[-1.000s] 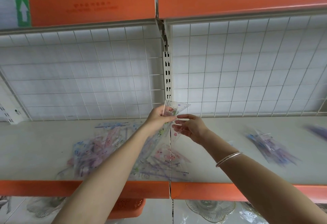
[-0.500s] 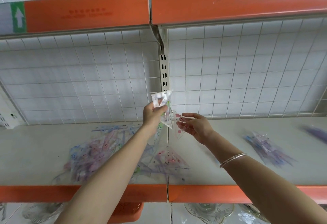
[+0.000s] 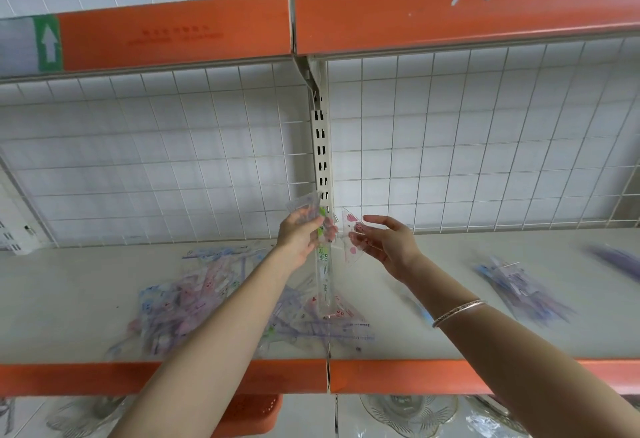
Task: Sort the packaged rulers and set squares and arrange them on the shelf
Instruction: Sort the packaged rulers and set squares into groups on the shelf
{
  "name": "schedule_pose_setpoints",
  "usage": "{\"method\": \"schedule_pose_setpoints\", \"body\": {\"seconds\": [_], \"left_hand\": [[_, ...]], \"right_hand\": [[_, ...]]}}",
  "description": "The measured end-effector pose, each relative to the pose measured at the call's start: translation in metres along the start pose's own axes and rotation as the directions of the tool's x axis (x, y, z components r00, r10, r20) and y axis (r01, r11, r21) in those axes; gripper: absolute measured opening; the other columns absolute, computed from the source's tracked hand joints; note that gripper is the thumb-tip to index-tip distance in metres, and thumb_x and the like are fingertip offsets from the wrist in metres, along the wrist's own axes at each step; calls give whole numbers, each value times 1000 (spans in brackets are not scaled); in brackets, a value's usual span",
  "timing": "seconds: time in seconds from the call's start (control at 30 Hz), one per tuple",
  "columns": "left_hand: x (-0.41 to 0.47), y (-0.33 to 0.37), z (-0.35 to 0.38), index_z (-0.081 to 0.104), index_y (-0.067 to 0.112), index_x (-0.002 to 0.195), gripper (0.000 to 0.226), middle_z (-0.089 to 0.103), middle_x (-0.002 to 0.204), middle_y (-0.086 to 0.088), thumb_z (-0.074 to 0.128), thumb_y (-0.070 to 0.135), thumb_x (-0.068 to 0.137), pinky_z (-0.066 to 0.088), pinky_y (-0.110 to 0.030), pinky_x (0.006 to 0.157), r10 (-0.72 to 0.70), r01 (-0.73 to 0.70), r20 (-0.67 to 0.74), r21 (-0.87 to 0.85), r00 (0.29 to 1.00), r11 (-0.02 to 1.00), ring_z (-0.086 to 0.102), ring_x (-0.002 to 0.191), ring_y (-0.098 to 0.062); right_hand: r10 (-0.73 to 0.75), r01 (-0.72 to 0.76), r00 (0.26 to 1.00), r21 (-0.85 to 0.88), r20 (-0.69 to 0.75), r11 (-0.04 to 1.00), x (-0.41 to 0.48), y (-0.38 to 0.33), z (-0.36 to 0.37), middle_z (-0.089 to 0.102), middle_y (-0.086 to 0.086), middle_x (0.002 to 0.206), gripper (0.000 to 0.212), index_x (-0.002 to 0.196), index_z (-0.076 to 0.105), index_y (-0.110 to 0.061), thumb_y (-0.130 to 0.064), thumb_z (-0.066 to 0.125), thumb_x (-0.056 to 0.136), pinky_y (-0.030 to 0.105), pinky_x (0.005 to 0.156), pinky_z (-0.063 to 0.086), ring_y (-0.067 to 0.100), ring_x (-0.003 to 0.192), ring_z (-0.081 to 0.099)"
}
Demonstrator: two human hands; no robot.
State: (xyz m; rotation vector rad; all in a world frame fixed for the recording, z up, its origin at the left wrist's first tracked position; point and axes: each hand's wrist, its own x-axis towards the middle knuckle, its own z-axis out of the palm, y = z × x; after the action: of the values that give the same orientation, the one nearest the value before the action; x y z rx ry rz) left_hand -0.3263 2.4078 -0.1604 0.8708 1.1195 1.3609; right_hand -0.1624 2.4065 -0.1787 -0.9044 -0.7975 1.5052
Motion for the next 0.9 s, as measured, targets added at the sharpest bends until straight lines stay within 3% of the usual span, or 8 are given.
{"method": "schedule_pose_setpoints", "body": {"seconds": [0.1, 0.23, 0.33, 0.5, 0.63, 0.73, 0.8, 0.9], "left_hand": [[-6, -5, 5, 54, 5, 115, 25, 60, 83, -8, 54, -4, 92, 41, -14, 35, -45, 45, -4, 62, 999, 997, 52, 32, -3], [-9, -13, 9, 53, 3, 118, 29, 61, 82, -9, 58, -4, 90, 42, -15, 35, -77, 79, -16, 138, 997, 987, 53, 32, -4], [-11, -19, 14, 52, 1, 111, 22, 63, 77, -14, 57, -6, 90, 44, -19, 34, -86, 83, 13, 152, 996, 985, 57, 36, -9], [-13, -35, 29, 52, 1, 112, 24, 66, 82, -19, 57, -6, 90, 55, -29, 45, -112, 101, 82, 120, 990, 988, 66, 51, -21], [-19, -45, 47, 52, 1, 111, 21, 66, 80, -20, 54, -7, 92, 52, -29, 45, -167, 152, 138, 116, 976, 982, 65, 53, -24], [-22, -49, 59, 49, 0, 120, 26, 66, 79, -20, 48, -6, 95, 54, -32, 50, -206, 185, 183, 125, 961, 975, 64, 55, -25], [-25, -51, 66, 48, 3, 123, 29, 65, 80, -19, 43, -6, 97, 54, -34, 56, -227, 196, 218, 151, 949, 969, 63, 61, -26], [-29, -53, 72, 48, 6, 125, 34, 65, 84, -17, 38, -9, 97, 54, -29, 53, -258, 224, 257, 155, 931, 962, 63, 65, -24]], "right_hand": [[-7, 7, 1000, -25, 8, 1000, -2, -1, -3, 66, 17, 79, 20, 97, 56, -5, 9, 62, 83, 25, 59, 56, 24, 66, 66], [-49, 47, 999, -91, -21, 995, -7, -5, -14, 65, 15, 74, 20, 100, 57, -3, 6, 64, 83, 25, 60, 54, 23, 63, 63], [-96, 61, 989, -281, -112, 958, -7, -12, -33, 64, 14, 70, 18, 97, 61, 0, 8, 65, 81, 25, 56, 52, 20, 52, 58], [-178, -49, 951, -688, -254, 724, -5, -23, -74, 64, 12, 63, 10, 86, 68, 5, 11, 65, 78, 24, 50, 51, 19, 48, 58], [-165, -129, 946, -793, -278, 595, -10, -24, -100, 67, 13, 65, 8, 75, 70, 2, 9, 68, 75, 25, 47, 47, 18, 49, 56], [-145, -159, 955, -858, -260, 488, -16, -18, -109, 65, 9, 69, 6, 80, 72, -4, 2, 71, 77, 20, 48, 41, 14, 51, 51], [-156, -166, 954, -885, -255, 435, -17, -11, -114, 65, 7, 74, 8, 86, 74, -6, -3, 71, 78, 22, 57, 43, 16, 59, 53], [-146, -204, 949, -899, -278, 388, -17, -4, -118, 68, 6, 83, 13, 87, 76, -15, -9, 72, 76, 27, 72, 47, 21, 82, 59]]}}
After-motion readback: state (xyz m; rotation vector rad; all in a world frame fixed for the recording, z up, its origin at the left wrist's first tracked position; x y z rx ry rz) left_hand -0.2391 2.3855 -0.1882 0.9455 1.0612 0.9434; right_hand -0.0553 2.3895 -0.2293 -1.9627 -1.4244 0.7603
